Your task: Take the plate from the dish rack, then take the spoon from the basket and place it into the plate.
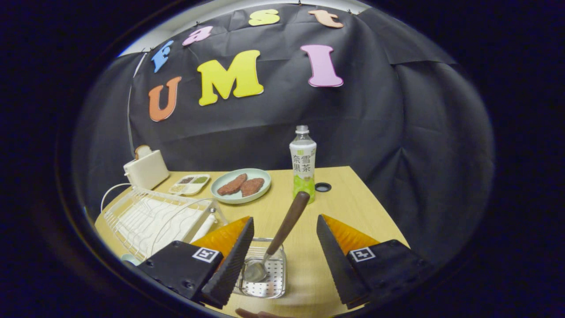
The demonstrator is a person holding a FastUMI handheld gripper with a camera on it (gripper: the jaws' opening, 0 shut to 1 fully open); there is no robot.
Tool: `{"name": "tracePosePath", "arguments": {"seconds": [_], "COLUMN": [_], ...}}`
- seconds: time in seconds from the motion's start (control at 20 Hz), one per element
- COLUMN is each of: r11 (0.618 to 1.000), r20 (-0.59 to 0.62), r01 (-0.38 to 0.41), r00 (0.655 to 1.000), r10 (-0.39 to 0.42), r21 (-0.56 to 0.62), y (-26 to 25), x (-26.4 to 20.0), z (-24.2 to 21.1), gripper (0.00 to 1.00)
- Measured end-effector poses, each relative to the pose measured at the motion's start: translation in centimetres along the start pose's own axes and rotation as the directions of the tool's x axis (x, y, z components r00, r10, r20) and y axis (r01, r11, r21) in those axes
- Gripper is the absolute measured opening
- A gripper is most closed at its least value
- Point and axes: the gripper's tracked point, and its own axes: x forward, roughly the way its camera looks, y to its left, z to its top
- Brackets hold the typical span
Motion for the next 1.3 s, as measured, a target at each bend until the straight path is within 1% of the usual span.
{"name": "tracePosePath", "arguments": {"seconds": [0.05,0.1,0.15,0.2,0.25,0.3,0.35,0.4,0.45,0.5,0.6,0.65,0.85,1.0,1.3], "r11": [1.0,0.999,1.0,1.0,1.0,1.0,0.998,0.997,0.998,0.997,0.997,0.997,0.998,0.996,0.991], "r20": [0.006,0.006,-0.001,-0.013,-0.01,0.003,0.016,0.033,0.045,0.056,0.073,0.088,0.181,0.246,0.332], "r01": [-0.017,-0.033,-0.025,-0.001,0.009,-0.01,-0.032,-0.03,0.0,0.024,-0.016,-0.016,0.022,0.085,0.135], "r00": [1.0,0.999,1.0,1.0,1.0,1.0,0.999,0.999,0.999,0.998,0.997,0.996,0.983,0.965,0.935], "r10": [0.017,0.033,0.025,0.001,-0.009,0.01,0.032,0.028,-0.003,-0.028,0.01,0.009,-0.034,-0.091,-0.125], "r21": [-0.002,-0.002,-0.003,-0.001,0.003,0.024,0.051,0.069,0.069,0.067,0.079,0.081,0.064,0.033,-0.007], "y": [0.3,0.6,0.6,0.2,0.1,0.7,1.4,1.4,1.0,0.8,2.4,2.8,3.8,4.4,8.3], "x": [0.3,0.5,0.8,0.9,0.9,0.6,0.1,-0.2,-0.5,-1.2,-2.7,-3.4,-6.3,-9.4,-16.7], "z": [0.2,0.1,-0.1,-0.4,-0.4,-0.3,0.0,0.2,0.4,0.5,0.8,1.0,3.2,4.8,5.4], "gripper": [0.86,0.77,0.68,0.61,0.48,0.36,0.28,0.25,0.18,0.15,0.13,0.12,0.11,0.11,0.11]}}
